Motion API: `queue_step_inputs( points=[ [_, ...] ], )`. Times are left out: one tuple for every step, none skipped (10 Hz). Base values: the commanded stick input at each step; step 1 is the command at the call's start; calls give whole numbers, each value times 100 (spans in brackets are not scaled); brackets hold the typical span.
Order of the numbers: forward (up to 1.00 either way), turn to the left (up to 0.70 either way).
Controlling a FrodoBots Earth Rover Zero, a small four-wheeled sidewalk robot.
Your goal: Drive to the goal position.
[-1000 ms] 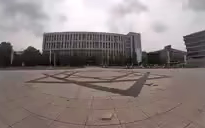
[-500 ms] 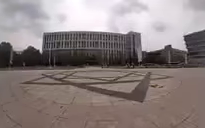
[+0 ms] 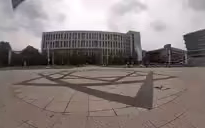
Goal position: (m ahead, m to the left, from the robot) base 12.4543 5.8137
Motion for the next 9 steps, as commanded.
queue_step_inputs(
  points=[
    [60, 0],
    [60, 0],
    [60, 0],
    [60, 0],
    [60, 0],
    [60, 0],
    [60, 0],
    [60, 0],
    [60, 0]
  ],
)
